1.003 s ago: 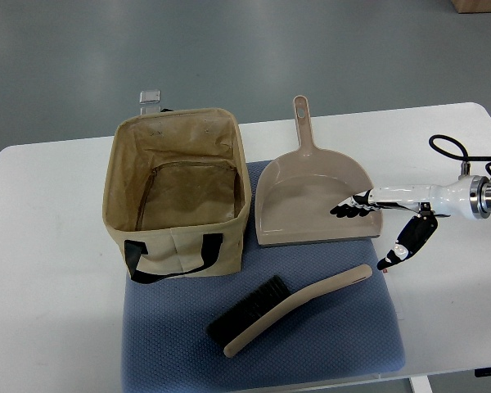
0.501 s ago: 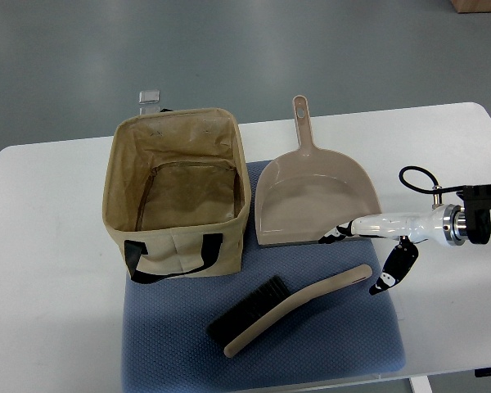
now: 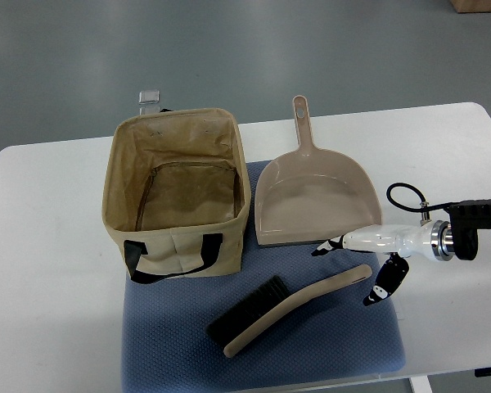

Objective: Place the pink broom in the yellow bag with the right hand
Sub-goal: 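Lower the right hand toward the beige brush handle near the robot, then close the right hand fingers around the brush handle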

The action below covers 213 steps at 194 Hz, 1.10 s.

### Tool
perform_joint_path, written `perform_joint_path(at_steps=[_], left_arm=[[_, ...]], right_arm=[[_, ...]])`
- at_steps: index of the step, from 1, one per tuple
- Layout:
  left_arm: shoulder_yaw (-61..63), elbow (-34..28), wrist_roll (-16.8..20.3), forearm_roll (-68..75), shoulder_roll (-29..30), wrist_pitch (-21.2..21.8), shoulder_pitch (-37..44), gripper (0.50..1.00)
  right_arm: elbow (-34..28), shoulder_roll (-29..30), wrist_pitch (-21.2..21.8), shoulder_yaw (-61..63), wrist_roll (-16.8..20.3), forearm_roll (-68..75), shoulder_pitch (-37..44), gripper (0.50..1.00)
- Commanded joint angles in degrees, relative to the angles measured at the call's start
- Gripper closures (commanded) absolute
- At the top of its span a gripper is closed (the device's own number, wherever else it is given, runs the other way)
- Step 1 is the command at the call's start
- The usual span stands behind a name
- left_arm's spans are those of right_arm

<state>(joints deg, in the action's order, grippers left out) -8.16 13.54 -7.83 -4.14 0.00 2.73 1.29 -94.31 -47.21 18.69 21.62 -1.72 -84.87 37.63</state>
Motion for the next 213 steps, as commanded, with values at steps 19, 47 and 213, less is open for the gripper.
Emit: perform_joint_path(at_steps=[19, 47, 213], left_arm=[[0.1, 0.0, -0.1, 0.0, 0.0, 0.0, 0.0, 0.5], [0.0, 0.0, 0.0, 0.0, 0.0, 0.0, 0.0, 0.5], [0.1, 0.2, 0.0, -0.1, 0.0, 0.0, 0.2, 0.5]], right_arm=[[-0.1, 0.7, -0.5, 0.0, -1.1, -2.1, -0.6, 0.599], [-0.7, 0.7, -0.6, 0.0, -1.4, -3.1, -0.9, 0.636], [-0.5, 1.9, -0.9, 0.0, -3.3, -7.2, -4.1, 0.803]])
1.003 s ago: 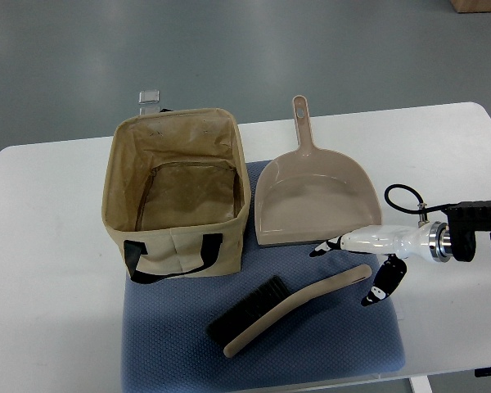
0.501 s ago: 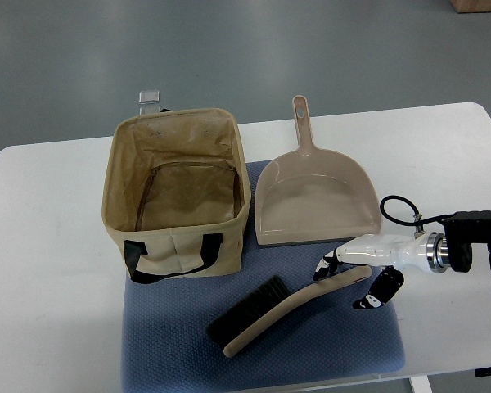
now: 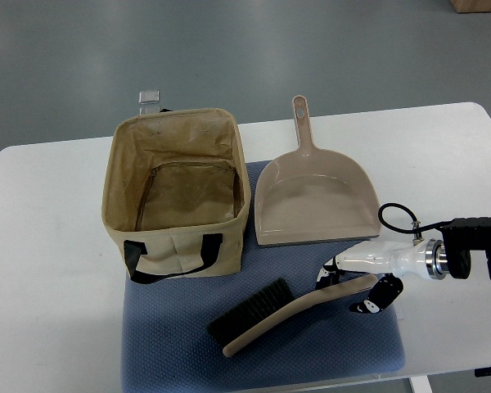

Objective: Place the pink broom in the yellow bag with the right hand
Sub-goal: 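Close the right hand fingers around the brush handle, then lift the brush with the right hand up over the fabric bag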

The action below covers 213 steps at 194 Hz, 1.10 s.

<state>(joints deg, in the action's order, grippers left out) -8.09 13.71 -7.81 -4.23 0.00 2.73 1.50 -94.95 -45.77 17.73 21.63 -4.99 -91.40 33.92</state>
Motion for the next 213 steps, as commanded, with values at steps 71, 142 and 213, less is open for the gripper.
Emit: perform_joint_path(at_steps=[71, 142, 213], left_arm=[[0.0, 0.0, 0.0, 0.0, 0.0, 0.0, 0.1, 0.5], [0.1, 0.0, 0.0, 0.0, 0.0, 0.0, 0.1, 0.5], [0.3, 0.4, 0.0, 0.0, 0.0, 0.0, 0.0, 0.5]], right_arm=[[0.5, 1.3, 0.4, 0.0, 0.1, -1.9, -0.8, 1.0], [0.3, -0.4, -0.2, 4.8, -1.2, -0.6, 0.1, 1.0], [-0.1, -3.3, 0.3, 16.0, -1.7, 5.2, 4.2, 1.0]])
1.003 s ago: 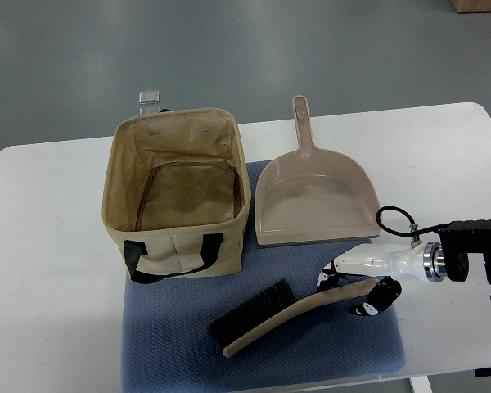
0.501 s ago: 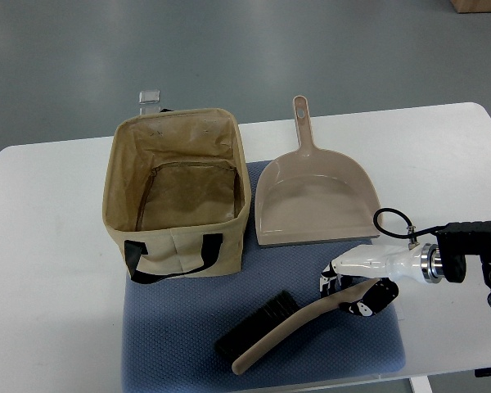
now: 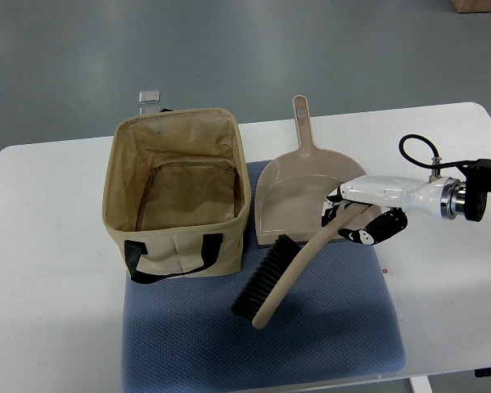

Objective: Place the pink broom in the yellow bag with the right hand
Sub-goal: 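Lift the brush with the right hand up over the fabric bag, then lower the brush bristles-first into the fabric bag with the right hand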

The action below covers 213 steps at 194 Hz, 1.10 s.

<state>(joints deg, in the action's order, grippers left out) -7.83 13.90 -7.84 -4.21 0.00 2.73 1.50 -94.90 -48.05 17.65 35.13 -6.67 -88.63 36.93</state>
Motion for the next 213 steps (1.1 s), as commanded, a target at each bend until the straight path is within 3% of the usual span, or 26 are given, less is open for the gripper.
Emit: perform_joint_path(at_steps=[1, 64, 115, 168, 213], left_arm=[[0.0, 0.2, 0.0, 0.0, 0.0, 0.0, 0.0, 0.5], [0.0, 0.2, 0.0, 0.0, 0.0, 0.0, 0.0, 0.5], [-0.1, 0.7, 0.0, 0.1, 0.0, -0.1, 0.0, 0.5], [-0.1, 0.7, 0.0, 0.1, 0.0, -0.1, -0.1, 0.5], [-0.2, 0.9, 0.0, 0.0, 0.0, -0.1, -0.1, 0.5]], right_arm=[[-0.1, -1.0, 0.4, 2.5, 0.0, 2.4, 1.2, 1.0], [-0.1, -7.8, 3.3, 4.2, 0.0, 13.4, 10.8, 1.0], [1.2, -6.8, 4.9, 8.8, 1.0, 16.6, 15.0, 1.0], [12.2, 8.7, 5.0, 7.5, 4.7, 15.2, 23.4, 1.0], [24.1, 22.0, 5.6, 0.9, 4.8, 9.3, 28.6, 1.0]])
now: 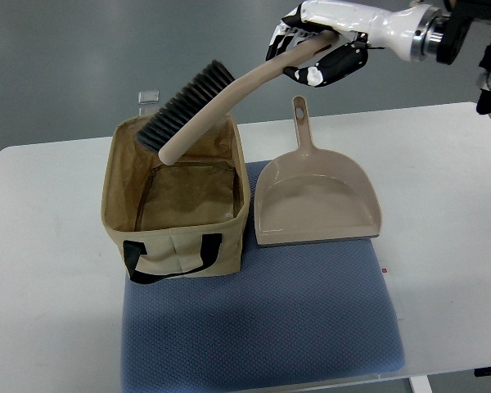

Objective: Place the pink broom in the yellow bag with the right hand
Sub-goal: 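Lower the brush bristles-first into the fabric bag with the right hand, then open the right hand and release the brush inside the bag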

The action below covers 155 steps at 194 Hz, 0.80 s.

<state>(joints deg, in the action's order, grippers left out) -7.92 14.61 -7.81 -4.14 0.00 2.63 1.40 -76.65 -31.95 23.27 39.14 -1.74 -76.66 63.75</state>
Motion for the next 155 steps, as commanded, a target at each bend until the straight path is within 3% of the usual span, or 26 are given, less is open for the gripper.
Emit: perform_joint_path(at_steps=[1, 65, 132, 133, 135, 136, 137, 138, 139, 140, 141, 142, 143, 144, 155], left_arm=[[-0.1, 0.2, 0.0, -0.1, 0.0, 0.0, 0.0, 0.5], [-0.1, 1.1, 0.0, -0.1, 0.0, -0.1, 0.0, 0.5], [-0.2, 1.1, 0.0, -0.2, 0.0, -0.1, 0.0, 0.5], [-0.1, 1.1, 0.0, -0.2, 0.0, -0.1, 0.0, 0.5], [-0.1, 1.1, 0.0, -0.2, 0.0, -0.1, 0.0, 0.5], [-0.2, 1.1, 0.0, -0.2, 0.0, -0.1, 0.0, 0.5], [-0.2, 1.1, 0.0, -0.2, 0.0, -0.1, 0.0, 0.5], [-0.2, 1.1, 0.0, -0.2, 0.0, -0.1, 0.0, 0.5], [-0.2, 1.1, 0.0, -0.2, 0.0, -0.1, 0.0, 0.5], [-0.2, 1.1, 0.0, -0.2, 0.0, -0.1, 0.0, 0.5], [-0.2, 1.1, 0.0, -0.2, 0.0, -0.1, 0.0, 0.5], [-0.2, 1.0, 0.0, -0.2, 0.0, -0.1, 0.0, 0.5], [-0.2, 1.0, 0.0, -0.2, 0.0, -0.1, 0.0, 0.5], [-0.2, 1.0, 0.0, -0.2, 0.0, -0.1, 0.0, 0.5], [-0.1, 0.9, 0.0, -0.2, 0.0, -0.1, 0.0, 0.5]], right_arm=[[6.4, 6.5, 0.0, -3.4, -0.2, -2.8, 1.8, 1.0], [15.3, 19.1, -0.6, -9.3, -0.6, -12.5, 2.0, 1.0], [15.6, 21.1, -0.6, -13.8, -1.2, -14.6, 2.0, 1.0], [15.6, 21.1, -0.6, -13.8, -1.2, -14.6, 2.0, 0.923], [15.6, 21.1, -0.6, -13.8, -1.2, -14.6, 2.0, 0.922], [15.6, 21.1, -0.6, -13.8, -1.2, -14.5, 2.0, 0.835], [15.6, 21.1, -0.6, -13.8, -1.2, -14.5, 2.0, 0.834], [15.6, 21.1, -0.6, -13.7, -1.2, -14.5, 2.0, 0.751], [15.6, 21.1, -0.6, -13.7, -1.2, -14.5, 2.0, 0.75], [15.6, 21.1, -0.6, -13.7, -1.2, -14.5, 2.0, 0.671], [15.6, 21.1, -0.6, -13.6, -1.2, -14.5, 2.0, 0.671], [15.6, 21.1, -0.5, -13.6, -1.2, -14.5, 2.0, 0.608], [15.6, 21.1, -0.5, -13.6, -1.2, -14.5, 2.0, 0.607], [15.6, 21.1, -0.5, -13.6, -1.2, -14.5, 2.0, 0.565], [15.6, 21.1, -0.2, -13.6, -1.2, -14.4, 2.1, 0.56]])
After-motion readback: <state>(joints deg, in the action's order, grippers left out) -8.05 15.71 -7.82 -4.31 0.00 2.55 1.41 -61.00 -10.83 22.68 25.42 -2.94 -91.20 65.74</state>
